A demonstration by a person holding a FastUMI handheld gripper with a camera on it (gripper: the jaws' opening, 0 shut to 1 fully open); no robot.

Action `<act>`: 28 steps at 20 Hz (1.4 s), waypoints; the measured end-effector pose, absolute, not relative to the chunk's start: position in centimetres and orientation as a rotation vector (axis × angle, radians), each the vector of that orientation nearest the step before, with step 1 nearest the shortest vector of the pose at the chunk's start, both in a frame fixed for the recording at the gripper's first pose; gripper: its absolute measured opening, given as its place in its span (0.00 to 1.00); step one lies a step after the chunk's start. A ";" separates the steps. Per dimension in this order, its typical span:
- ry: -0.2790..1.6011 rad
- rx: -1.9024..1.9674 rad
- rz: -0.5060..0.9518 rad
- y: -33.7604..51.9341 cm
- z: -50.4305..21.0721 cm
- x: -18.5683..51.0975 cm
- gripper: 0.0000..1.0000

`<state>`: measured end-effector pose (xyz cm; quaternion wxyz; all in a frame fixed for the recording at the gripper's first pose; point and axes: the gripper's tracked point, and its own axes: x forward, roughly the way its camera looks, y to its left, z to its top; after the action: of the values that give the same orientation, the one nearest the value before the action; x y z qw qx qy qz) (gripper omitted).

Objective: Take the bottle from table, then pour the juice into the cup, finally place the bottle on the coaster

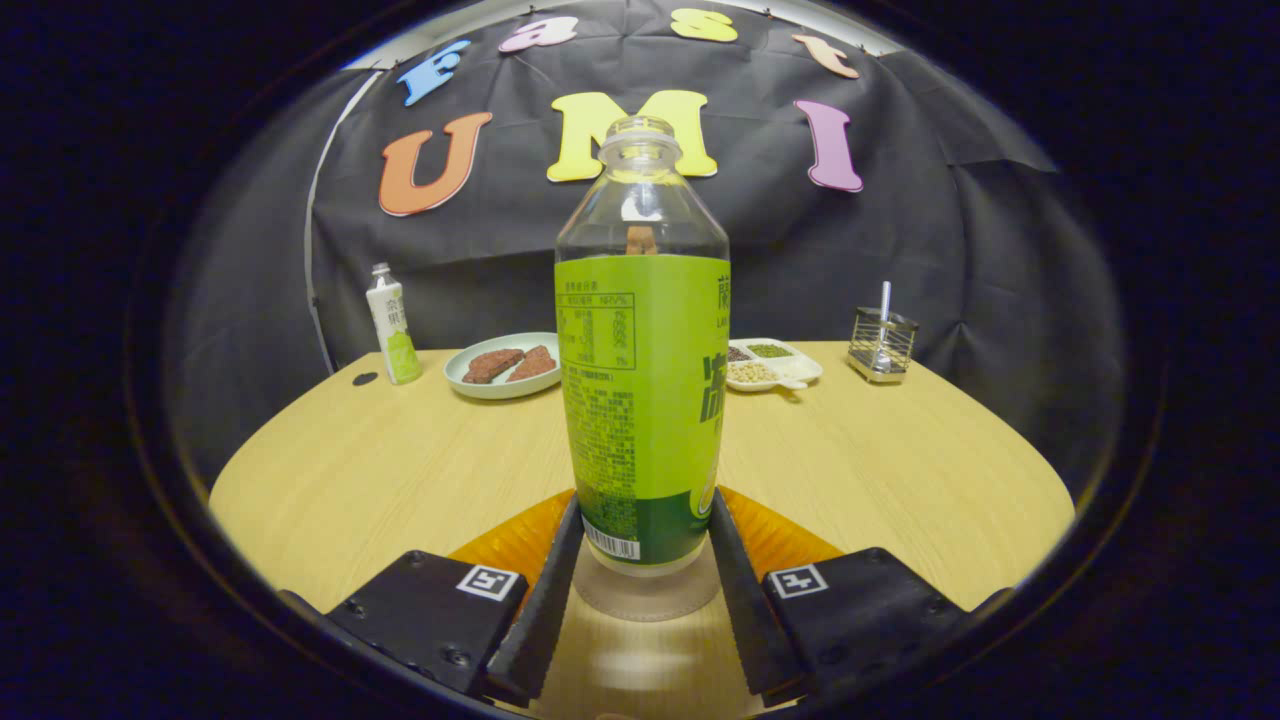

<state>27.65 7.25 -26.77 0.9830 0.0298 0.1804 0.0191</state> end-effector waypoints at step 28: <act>0.465 0.090 0.088 6.8 -29.5 26.1 0.82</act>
<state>26.05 6.85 -29.49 0.9711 0.0446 0.2303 0.0438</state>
